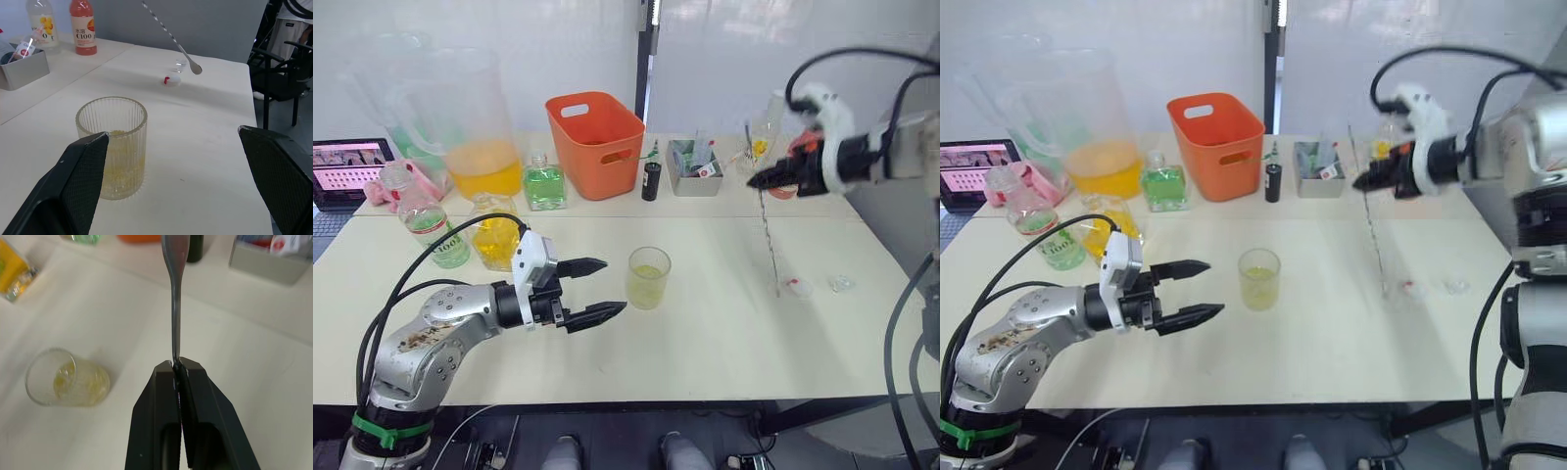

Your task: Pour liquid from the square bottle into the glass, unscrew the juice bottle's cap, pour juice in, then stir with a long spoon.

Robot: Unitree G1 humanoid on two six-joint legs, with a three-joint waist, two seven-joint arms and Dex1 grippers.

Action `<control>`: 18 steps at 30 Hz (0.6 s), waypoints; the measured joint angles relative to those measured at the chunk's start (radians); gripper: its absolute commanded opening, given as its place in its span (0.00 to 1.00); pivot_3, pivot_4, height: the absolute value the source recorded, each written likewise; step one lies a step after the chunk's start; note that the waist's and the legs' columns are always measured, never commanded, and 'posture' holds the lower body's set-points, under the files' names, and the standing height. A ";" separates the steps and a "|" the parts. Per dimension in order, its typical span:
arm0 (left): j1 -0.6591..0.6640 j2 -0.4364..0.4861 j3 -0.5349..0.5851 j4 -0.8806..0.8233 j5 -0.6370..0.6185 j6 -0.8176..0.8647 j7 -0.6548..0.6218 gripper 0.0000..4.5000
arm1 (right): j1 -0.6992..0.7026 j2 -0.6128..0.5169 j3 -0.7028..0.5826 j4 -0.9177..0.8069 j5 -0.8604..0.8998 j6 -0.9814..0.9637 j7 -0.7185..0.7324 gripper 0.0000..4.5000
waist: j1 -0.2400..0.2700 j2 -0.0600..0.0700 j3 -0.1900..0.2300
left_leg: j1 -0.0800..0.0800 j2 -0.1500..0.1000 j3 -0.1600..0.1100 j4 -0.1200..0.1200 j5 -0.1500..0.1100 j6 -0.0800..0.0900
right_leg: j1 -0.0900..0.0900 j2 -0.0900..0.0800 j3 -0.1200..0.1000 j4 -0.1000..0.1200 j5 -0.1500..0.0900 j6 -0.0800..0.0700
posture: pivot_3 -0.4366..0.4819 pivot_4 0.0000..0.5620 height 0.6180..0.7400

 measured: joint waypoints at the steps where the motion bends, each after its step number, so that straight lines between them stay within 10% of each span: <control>1: 0.010 0.003 0.006 -0.010 -0.004 0.002 0.002 1.00 | 0.005 0.009 0.026 0.017 -0.028 -0.011 0.002 0.00 | 0.001 0.000 0.000 | 0.000 0.000 0.000 0.000 0.000 0.000 | 0.000 0.000 0.000 0.000 0.000 0.000 | 0.48 0.27 1.00; 18: 0.146 0.033 0.038 -0.118 -0.063 0.014 0.074 1.00 | 0.129 0.214 0.191 0.454 -0.342 -0.288 0.176 0.00 | 0.004 0.001 0.000 | 0.000 -0.001 -0.001 0.002 0.000 0.000 | 0.001 0.000 0.000 0.001 0.001 0.000 | 0.48 0.27 1.00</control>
